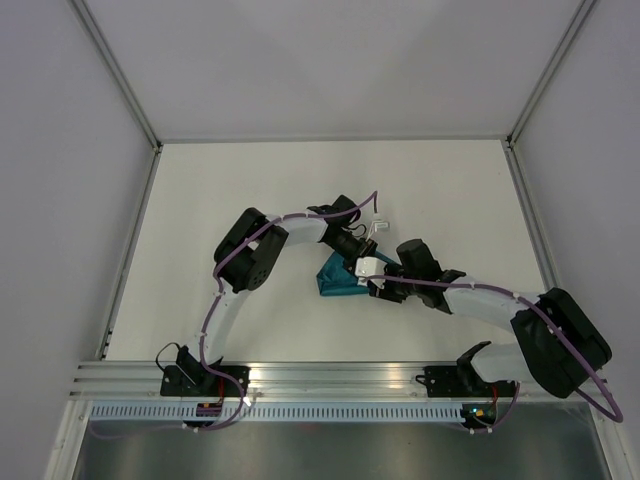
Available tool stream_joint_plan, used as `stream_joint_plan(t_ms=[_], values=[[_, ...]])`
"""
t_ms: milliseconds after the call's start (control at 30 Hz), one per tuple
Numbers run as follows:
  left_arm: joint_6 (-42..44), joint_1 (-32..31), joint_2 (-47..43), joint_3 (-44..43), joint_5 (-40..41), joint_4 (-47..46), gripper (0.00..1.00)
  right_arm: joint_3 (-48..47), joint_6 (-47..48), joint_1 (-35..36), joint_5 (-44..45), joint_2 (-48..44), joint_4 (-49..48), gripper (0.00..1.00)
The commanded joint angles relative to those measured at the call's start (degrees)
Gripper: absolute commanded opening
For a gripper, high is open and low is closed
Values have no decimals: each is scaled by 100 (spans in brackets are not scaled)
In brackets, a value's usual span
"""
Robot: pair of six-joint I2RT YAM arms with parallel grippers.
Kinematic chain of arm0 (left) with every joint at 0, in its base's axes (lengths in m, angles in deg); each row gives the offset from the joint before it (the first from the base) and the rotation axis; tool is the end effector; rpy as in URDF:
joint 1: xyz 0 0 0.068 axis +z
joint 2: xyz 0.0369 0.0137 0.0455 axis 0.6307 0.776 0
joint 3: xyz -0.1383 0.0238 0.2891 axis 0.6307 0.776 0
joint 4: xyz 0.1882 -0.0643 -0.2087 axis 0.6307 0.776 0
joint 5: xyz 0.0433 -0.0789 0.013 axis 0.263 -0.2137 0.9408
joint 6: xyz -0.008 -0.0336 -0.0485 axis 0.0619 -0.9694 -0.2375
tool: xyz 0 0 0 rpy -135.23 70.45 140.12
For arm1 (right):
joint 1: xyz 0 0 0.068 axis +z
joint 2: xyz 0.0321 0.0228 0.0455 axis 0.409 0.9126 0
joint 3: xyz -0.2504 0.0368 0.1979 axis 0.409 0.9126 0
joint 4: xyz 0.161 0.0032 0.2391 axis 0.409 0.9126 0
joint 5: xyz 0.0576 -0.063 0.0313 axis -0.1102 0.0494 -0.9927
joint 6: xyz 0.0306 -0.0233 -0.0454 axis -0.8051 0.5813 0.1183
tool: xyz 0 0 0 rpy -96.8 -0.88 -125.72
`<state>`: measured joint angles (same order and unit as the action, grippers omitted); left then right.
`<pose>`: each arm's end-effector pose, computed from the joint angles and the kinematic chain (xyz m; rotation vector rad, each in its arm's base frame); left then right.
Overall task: Fold the napkin, place the utensils inside, and roll it up
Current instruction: Roll the napkin with the utensil
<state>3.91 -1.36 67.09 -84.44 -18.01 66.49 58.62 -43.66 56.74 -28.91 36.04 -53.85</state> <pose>0.3646 -0.3623 0.1079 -1.2684 -2.2947 1.6828 0.1983 0.1421 0.1667 -1.6035 1.7451 0.2525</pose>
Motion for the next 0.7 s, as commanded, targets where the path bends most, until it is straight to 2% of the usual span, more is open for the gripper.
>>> stream_joint_plan(t_ms=[0, 33, 67, 133, 333, 467, 667], values=[[56, 4, 139, 47, 716, 268, 36, -179, -12, 27, 157, 265, 44, 50], [39, 13, 86, 39, 725, 233, 39, -206, -29, 27, 157, 326, 45, 42], [4, 30, 42, 39, 743, 189, 45, -241, -30, 27, 131, 353, 236, 40], [-76, 83, -143, 56, 778, 110, 46, -329, -38, 27, 43, 397, 360, 34], [-549, 294, -837, 223, 1200, -488, 54, -768, 32, 1, -334, 739, 1116, 30], [-927, 522, -1346, 451, 1621, -962, 54, -1329, 242, -139, -755, 1108, 1984, 29], [-1376, 795, -2408, 1259, 2587, -1955, 55, -2392, 673, -544, -1380, 2057, 3389, 29]])
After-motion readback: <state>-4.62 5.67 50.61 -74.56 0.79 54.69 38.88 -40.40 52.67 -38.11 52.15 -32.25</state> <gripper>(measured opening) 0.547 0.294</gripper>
